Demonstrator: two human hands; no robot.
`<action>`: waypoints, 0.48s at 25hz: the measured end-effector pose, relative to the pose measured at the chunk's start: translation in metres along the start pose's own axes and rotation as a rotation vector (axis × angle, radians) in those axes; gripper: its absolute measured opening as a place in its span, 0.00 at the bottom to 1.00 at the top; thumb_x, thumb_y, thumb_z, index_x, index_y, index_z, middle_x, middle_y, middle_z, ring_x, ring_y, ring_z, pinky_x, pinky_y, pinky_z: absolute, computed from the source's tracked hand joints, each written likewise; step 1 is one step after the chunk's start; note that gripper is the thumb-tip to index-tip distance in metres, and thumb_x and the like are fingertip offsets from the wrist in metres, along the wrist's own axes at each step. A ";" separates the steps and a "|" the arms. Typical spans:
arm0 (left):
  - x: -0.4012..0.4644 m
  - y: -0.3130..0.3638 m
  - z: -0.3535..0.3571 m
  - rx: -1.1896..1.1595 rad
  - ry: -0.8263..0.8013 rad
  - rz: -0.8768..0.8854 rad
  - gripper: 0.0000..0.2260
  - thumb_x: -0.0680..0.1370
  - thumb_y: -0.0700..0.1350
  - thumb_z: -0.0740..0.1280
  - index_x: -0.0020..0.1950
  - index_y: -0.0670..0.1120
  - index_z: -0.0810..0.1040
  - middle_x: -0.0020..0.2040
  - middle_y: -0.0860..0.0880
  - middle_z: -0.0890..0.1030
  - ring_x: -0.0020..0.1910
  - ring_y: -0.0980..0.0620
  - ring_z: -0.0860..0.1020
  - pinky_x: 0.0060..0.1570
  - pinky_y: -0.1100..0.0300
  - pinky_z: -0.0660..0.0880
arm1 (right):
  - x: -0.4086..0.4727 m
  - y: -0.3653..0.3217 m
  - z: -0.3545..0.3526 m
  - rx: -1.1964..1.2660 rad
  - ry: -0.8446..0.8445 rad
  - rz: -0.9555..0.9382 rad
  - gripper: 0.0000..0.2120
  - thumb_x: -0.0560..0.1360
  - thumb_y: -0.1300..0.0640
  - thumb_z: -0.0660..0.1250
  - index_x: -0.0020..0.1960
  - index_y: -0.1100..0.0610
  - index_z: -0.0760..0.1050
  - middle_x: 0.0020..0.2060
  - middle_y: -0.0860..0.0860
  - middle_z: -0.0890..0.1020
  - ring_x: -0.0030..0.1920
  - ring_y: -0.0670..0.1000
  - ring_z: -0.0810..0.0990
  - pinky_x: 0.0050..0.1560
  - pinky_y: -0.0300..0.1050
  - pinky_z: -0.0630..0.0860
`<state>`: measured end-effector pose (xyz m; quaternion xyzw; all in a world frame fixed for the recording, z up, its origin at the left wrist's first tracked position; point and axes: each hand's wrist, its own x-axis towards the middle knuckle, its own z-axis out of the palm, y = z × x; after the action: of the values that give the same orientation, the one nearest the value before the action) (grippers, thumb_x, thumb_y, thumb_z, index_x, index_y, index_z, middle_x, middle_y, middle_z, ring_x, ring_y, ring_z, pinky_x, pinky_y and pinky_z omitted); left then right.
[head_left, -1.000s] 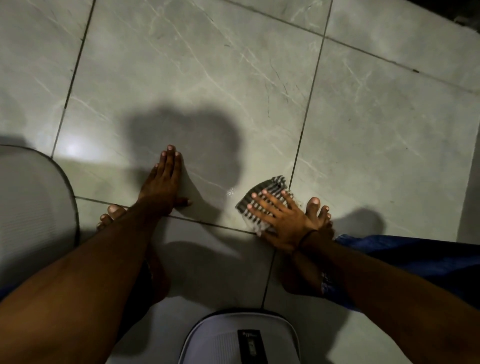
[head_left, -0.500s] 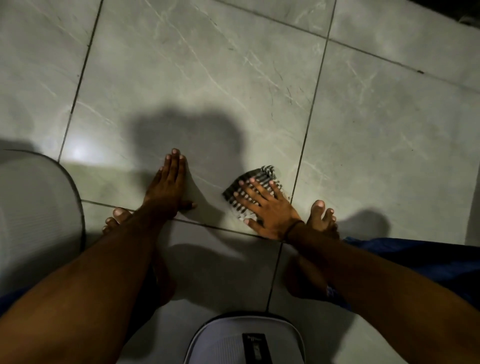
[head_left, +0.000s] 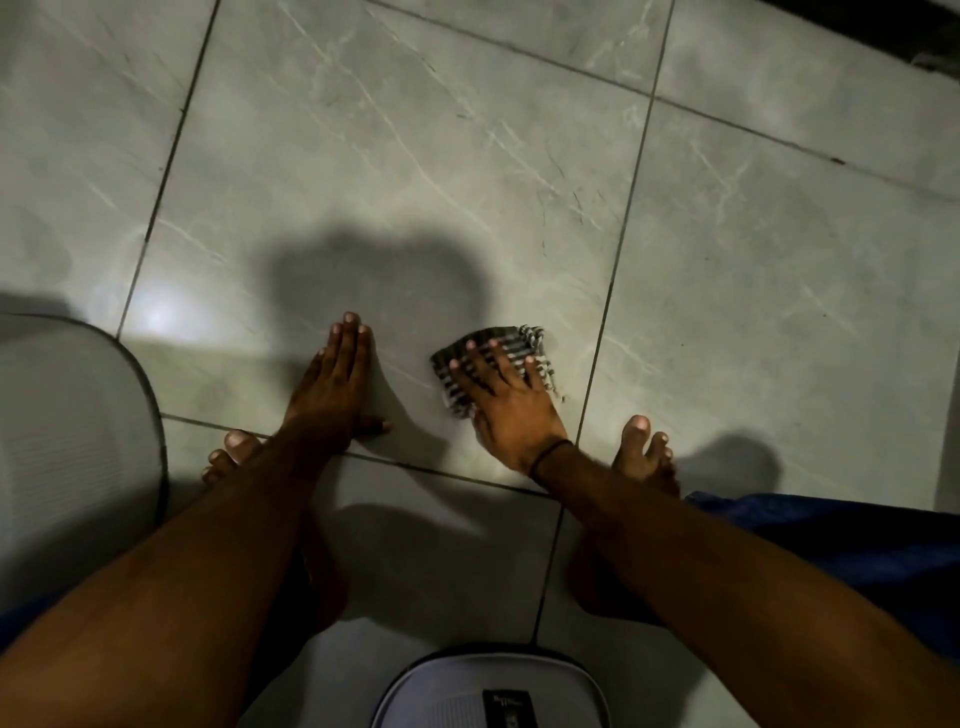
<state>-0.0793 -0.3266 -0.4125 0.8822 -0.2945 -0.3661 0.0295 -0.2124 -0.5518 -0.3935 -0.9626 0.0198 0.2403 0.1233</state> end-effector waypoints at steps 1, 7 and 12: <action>0.001 -0.001 0.001 0.000 0.008 0.003 0.61 0.69 0.61 0.75 0.79 0.41 0.32 0.80 0.42 0.30 0.80 0.43 0.34 0.79 0.50 0.41 | 0.000 0.011 -0.004 -0.006 0.010 -0.038 0.31 0.80 0.52 0.60 0.81 0.47 0.57 0.82 0.51 0.56 0.82 0.57 0.52 0.79 0.63 0.51; 0.002 -0.002 0.002 -0.020 0.004 -0.001 0.61 0.68 0.61 0.76 0.79 0.41 0.31 0.80 0.42 0.30 0.80 0.43 0.33 0.79 0.49 0.42 | -0.014 0.029 -0.021 0.180 0.092 0.464 0.27 0.77 0.57 0.64 0.76 0.54 0.69 0.79 0.56 0.66 0.78 0.61 0.62 0.75 0.59 0.66; 0.004 0.004 -0.003 -0.021 -0.029 -0.023 0.59 0.70 0.58 0.75 0.79 0.41 0.31 0.80 0.41 0.30 0.80 0.42 0.33 0.79 0.48 0.41 | 0.016 -0.039 -0.025 0.262 0.080 0.542 0.21 0.76 0.54 0.66 0.68 0.56 0.77 0.68 0.58 0.75 0.67 0.64 0.72 0.66 0.57 0.74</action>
<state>-0.0774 -0.3323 -0.4117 0.8798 -0.2808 -0.3823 0.0303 -0.1825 -0.5198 -0.3707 -0.9070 0.3114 0.2217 0.1768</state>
